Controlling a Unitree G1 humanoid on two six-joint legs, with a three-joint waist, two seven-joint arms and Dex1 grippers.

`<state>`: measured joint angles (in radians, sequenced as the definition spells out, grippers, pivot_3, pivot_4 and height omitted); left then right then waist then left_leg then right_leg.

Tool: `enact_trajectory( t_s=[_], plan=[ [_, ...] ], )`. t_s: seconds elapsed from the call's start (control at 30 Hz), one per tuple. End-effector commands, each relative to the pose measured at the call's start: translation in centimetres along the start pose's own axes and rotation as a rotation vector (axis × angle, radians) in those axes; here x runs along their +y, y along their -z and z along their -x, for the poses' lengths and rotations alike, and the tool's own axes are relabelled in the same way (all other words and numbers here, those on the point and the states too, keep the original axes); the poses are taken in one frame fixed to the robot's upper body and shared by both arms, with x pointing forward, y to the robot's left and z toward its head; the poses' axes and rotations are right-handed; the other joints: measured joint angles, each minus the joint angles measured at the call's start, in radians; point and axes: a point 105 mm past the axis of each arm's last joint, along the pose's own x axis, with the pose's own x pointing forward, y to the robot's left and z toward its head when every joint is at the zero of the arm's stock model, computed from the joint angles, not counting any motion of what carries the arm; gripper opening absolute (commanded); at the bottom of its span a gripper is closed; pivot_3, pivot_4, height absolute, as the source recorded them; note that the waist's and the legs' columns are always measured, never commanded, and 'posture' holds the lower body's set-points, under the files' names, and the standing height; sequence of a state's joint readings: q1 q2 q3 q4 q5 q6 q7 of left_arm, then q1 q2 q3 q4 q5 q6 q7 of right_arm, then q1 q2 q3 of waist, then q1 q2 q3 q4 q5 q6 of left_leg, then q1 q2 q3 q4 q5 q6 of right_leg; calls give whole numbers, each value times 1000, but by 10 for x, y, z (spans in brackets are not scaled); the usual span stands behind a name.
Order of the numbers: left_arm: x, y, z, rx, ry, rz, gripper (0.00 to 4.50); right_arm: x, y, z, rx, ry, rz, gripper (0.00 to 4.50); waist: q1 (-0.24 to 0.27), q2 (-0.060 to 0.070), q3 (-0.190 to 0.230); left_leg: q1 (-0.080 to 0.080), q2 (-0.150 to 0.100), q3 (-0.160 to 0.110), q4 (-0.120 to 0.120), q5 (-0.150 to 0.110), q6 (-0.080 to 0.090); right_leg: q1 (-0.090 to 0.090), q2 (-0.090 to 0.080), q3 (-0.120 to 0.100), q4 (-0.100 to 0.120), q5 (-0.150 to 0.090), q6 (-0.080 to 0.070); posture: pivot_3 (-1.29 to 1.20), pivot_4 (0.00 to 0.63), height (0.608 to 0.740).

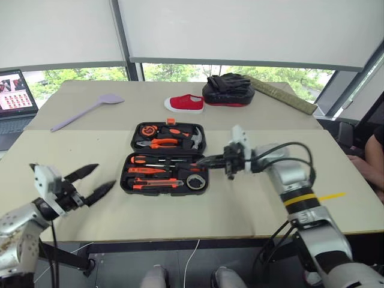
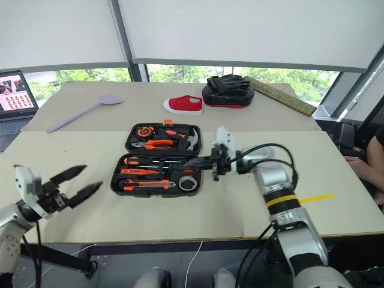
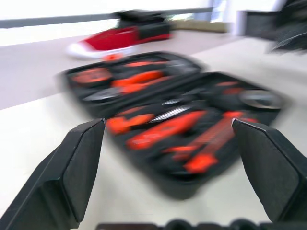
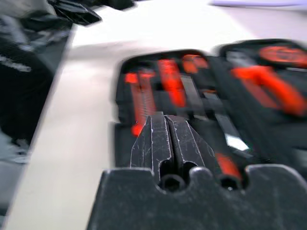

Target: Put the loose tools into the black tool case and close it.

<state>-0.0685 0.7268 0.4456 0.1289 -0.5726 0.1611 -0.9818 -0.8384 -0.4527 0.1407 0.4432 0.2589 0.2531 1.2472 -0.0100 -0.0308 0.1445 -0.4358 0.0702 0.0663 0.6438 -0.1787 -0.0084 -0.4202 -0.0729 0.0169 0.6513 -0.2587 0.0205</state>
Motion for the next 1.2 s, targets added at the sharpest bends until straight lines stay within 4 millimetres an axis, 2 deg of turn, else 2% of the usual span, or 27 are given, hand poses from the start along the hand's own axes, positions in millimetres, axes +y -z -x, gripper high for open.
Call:
enact_trajectory(
  t_s=[0.03,0.13,0.23,0.37,0.47,0.53,0.7,0.83,0.97,1.2],
  plan=[
    [42,4,-13,70,-192,7,3716,-43,17,17,106,272,47,0,0,0,0,0,0,0,0,0,0,1,0,0,0,0,0,0,150,740],
    [59,8,-30,101,-261,-2,2587,-61,34,18,181,391,81,0,-2,-1,1,0,0,0,0,1,0,0,0,0,1,0,0,0,150,740],
    [68,15,-49,145,-288,-2,1504,-66,48,12,241,419,108,0,-4,-2,1,-2,-1,0,-1,2,-1,-2,0,0,2,1,0,0,150,740],
    [72,25,-71,230,-279,-30,41,-67,49,-3,238,416,122,0,-12,-3,2,-3,-1,0,-1,2,-1,-4,0,1,4,1,0,0,150,740],
    [65,28,-87,245,-220,-38,41,-66,45,-13,227,407,146,0,-15,-2,2,-3,-1,0,-2,2,-1,-4,0,0,4,1,0,0,150,740],
    [53,30,-99,240,-144,-29,41,-64,44,-20,216,390,154,0,-13,-3,2,-3,-1,0,-2,2,-1,-4,0,0,4,1,0,0,150,740],
    [30,38,-115,278,5,-56,41,-57,47,-30,217,351,160,0,-7,-2,2,-3,-1,0,-1,2,-1,-4,0,0,5,1,0,0,150,740],
    [7,38,-124,269,173,-127,41,-44,46,-36,177,232,92,0,-1,-2,2,-4,-2,0,-1,2,-1,-3,-1,0,5,1,1,0,150,740],
    [-13,41,-125,238,297,-125,41,-36,55,-25,189,154,46,0,-1,-2,2,-5,-2,0,-1,2,-1,-3,-1,0,4,1,1,0,150,740],
    [-40,53,-111,242,429,-153,41,-19,68,5,195,81,25,0,-2,-2,2,-5,-2,0,-2,1,0,-3,-1,0,5,0,2,0,150,740]
  ],
)
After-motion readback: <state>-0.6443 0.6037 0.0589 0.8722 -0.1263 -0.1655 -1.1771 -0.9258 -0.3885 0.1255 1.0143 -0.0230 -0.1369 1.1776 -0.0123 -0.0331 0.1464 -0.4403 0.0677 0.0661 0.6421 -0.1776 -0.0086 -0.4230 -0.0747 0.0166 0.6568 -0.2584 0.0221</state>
